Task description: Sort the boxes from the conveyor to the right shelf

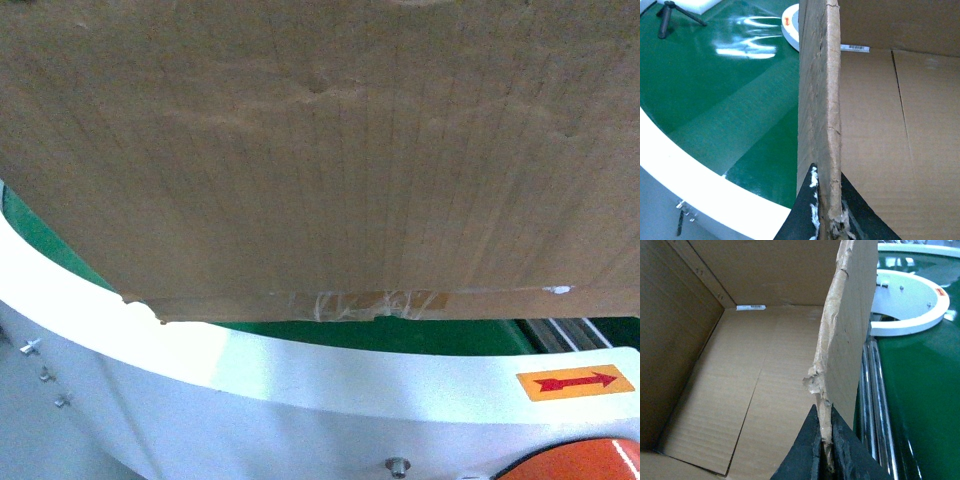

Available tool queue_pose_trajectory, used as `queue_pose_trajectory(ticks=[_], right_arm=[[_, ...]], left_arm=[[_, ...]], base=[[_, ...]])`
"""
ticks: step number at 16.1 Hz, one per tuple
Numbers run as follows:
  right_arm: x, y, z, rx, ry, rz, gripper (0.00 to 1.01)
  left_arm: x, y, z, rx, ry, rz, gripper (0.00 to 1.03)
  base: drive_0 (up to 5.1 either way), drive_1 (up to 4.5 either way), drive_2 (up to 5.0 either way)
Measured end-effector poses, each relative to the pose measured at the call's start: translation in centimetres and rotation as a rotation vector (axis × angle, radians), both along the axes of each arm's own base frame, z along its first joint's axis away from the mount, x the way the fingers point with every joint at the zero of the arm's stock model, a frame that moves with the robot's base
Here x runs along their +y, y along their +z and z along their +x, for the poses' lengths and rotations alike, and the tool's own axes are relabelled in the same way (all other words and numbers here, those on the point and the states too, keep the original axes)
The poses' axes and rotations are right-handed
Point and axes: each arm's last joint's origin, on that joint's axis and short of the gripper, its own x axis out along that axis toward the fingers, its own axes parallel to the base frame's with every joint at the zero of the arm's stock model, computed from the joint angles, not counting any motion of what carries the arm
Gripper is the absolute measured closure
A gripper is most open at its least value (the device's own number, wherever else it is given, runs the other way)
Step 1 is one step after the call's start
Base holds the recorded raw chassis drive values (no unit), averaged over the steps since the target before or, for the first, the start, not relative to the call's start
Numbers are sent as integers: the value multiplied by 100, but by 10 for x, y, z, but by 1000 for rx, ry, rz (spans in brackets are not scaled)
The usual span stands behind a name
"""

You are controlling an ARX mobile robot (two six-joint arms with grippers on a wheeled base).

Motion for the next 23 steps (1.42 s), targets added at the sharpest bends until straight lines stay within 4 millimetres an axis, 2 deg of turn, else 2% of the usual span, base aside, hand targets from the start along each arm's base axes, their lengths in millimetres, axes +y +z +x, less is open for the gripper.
queue_pose_trajectory(ticks=[2,15,23], right_arm=[[1,2,-1,-18,11,5,99],[0,2,-1,-9,2,2,99],[0,2,-1,-9,2,2,99]], left_arm=[[3,5,-2,-27,14,-8,100],[1,1,0,-9,2,-1,100],[1,1,0,-10,3,-1,100]], base=[[-313,-176,496],[-313,-176,496],[-161,-161,-161]])
